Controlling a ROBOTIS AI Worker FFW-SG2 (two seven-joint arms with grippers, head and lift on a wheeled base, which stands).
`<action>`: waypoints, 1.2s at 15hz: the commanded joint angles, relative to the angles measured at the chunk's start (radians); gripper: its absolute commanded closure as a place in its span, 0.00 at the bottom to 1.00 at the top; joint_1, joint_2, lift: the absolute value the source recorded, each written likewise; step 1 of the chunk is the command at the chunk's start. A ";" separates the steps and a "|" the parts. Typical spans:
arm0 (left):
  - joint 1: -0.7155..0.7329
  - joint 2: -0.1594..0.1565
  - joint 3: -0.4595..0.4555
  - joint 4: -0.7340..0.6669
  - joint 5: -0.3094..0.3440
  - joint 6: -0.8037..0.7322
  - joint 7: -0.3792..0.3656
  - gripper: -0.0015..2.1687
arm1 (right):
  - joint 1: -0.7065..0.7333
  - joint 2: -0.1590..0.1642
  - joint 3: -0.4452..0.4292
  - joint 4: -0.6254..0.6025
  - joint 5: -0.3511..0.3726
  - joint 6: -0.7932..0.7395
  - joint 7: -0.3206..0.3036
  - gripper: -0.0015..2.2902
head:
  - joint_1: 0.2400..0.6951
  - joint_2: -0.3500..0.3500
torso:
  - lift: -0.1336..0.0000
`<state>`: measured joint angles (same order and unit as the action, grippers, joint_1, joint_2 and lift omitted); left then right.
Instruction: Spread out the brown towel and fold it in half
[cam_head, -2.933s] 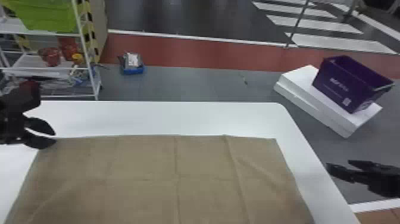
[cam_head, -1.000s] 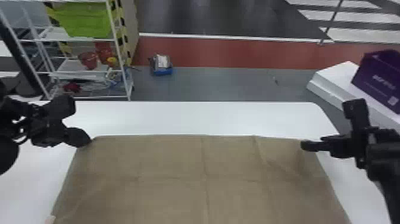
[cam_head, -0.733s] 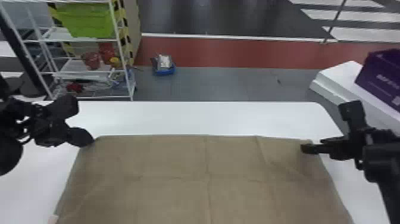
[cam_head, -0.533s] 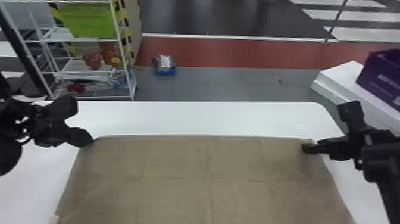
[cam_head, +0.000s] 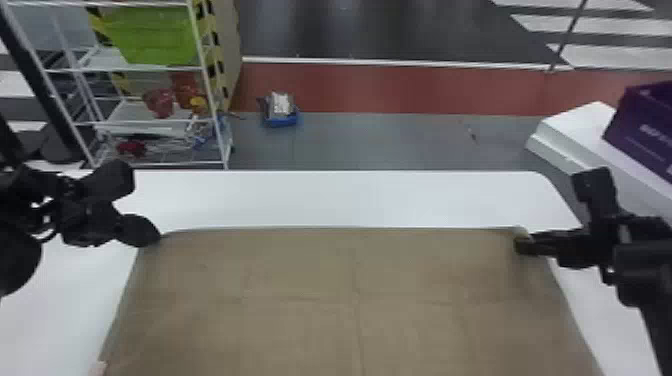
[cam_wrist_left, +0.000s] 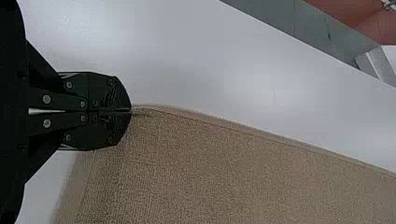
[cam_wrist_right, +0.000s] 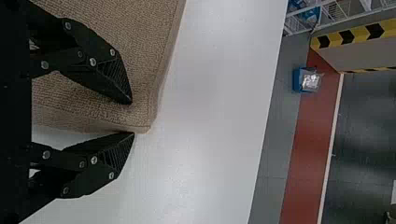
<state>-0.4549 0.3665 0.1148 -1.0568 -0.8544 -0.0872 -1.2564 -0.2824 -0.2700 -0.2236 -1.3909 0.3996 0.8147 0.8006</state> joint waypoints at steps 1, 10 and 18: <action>0.001 0.003 0.002 0.000 0.000 -0.012 0.002 0.70 | -0.001 0.000 0.012 0.007 0.005 -0.012 0.002 0.36 | 1.00 0.43 | 0.07; 0.053 0.051 0.121 -0.009 0.115 -0.144 0.019 0.70 | 0.143 -0.014 -0.046 -0.200 -0.001 -0.091 0.101 0.41 | 1.00 0.47 | 0.07; 0.214 0.080 0.333 -0.130 0.278 -0.297 -0.012 0.70 | 0.313 -0.023 -0.082 -0.451 -0.018 -0.153 0.239 0.41 | 1.00 0.55 | 0.07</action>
<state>-0.2952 0.4394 0.4015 -1.1439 -0.6128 -0.3529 -1.2630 -0.0185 -0.2881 -0.2952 -1.7832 0.3861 0.6774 1.0314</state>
